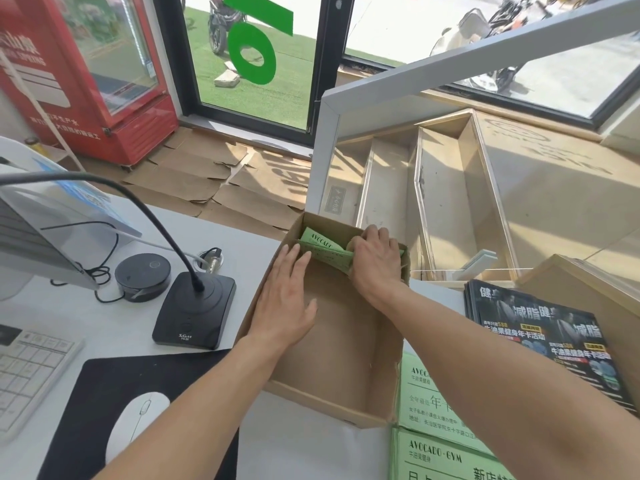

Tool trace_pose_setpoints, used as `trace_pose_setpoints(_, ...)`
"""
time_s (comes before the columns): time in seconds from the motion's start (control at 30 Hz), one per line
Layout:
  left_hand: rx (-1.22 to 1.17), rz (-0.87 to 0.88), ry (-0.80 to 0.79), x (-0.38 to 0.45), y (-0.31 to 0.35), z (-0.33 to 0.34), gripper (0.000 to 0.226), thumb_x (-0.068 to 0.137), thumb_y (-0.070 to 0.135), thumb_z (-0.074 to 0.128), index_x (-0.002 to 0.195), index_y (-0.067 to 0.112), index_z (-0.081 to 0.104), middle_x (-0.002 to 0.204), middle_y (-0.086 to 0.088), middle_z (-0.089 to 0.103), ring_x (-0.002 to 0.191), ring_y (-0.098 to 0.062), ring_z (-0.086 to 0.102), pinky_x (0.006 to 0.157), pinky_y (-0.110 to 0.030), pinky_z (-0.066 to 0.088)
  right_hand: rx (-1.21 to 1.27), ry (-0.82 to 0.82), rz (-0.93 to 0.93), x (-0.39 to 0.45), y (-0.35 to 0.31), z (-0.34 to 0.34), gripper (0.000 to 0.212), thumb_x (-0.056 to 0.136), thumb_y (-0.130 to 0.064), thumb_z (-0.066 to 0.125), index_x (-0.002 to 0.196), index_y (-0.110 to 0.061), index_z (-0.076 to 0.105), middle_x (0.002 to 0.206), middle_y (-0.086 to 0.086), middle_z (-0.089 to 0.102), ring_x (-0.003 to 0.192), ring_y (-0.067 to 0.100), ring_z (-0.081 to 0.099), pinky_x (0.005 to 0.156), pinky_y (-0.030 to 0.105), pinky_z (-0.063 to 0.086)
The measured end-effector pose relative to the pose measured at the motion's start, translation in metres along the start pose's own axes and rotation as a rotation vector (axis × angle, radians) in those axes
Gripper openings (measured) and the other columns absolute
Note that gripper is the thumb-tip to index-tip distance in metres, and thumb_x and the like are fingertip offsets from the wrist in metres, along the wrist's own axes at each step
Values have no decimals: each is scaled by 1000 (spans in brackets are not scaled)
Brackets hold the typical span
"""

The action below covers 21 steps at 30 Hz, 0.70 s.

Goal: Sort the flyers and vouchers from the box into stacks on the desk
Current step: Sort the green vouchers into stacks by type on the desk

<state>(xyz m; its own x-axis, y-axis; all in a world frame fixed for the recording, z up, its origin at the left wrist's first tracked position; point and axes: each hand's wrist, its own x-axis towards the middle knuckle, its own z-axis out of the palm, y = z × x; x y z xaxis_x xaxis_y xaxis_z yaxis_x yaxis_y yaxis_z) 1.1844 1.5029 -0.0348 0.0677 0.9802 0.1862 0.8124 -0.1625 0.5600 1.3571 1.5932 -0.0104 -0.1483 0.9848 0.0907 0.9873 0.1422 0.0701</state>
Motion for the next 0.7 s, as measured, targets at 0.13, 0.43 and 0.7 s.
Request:
trace_pose_setpoints(0.13,-18,-6,1,0,0,0,80,91,21,65,158,18,20,168,-1,10,155,-14,-2,125,-30,5,-58,-157,-67,-13,1,-9,28,81,-17,64,109,-19,59,99,2,66,92,26,58,92,38,36)
trace_pose_setpoints(0.43,-414,44,314,-11,26,-46,108,76,24,88,158,31,17,158,25,25,146,4,23,116,-20,29,84,154,-316,-90,4,-83,28,83,-2,62,97,-26,57,78,-9,58,68,18,57,69,35,46)
trace_pose_setpoints(0.7,-818,18,-223,-65,122,-60,28,82,16,83,104,30,75,92,10,76,89,-4,71,79,-29,59,252,-32,-87,-206,110,-162,23,88,-31,74,104,-40,60,96,-23,65,79,7,58,69,30,48)
